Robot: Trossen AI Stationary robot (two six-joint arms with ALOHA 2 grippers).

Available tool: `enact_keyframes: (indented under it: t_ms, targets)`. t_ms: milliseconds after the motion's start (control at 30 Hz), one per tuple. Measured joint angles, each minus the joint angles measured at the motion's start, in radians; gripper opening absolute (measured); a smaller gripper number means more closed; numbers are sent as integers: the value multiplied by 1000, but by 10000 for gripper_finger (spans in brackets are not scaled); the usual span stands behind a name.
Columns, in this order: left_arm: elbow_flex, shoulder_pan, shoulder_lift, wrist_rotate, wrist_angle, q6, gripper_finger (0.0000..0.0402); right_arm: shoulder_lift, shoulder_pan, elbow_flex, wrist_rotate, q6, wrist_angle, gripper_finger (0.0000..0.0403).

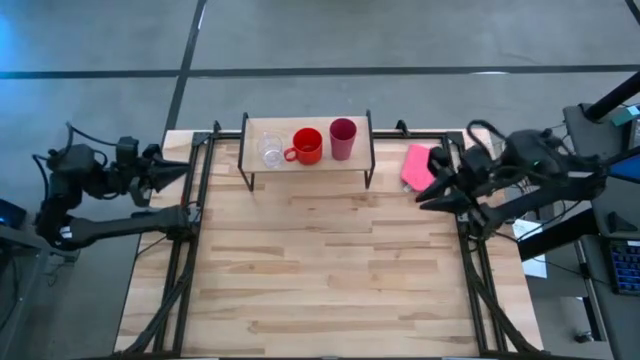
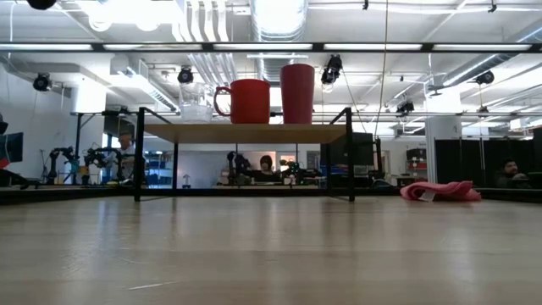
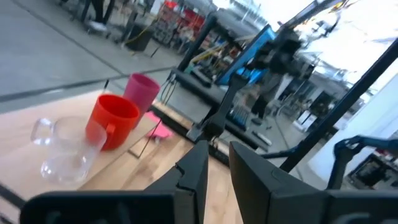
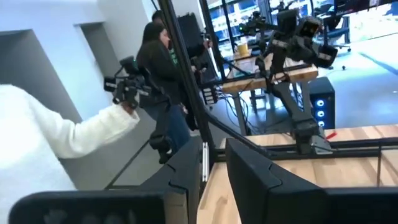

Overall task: Stack small to large cups/mugs on shelf
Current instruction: Return to home position

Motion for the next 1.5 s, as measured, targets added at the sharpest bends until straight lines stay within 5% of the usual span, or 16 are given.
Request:
enact_keyframes:
  t_ms: [200,433,833,1500]
  targets:
    - [-2,0,-29,0,36,0,52,-90,-5,-185,13,81,89,79]
    - [-2,0,-34,0,30,-6,52,-222,-15,-371,165,44,221,72]
    - [-19,0,-26,-17,39,0,52,-524,-29,-620,231,101,248,77]
    - [-401,0,-282,-48,324,-6,52,-872,-29,-962,246,68,373,74]
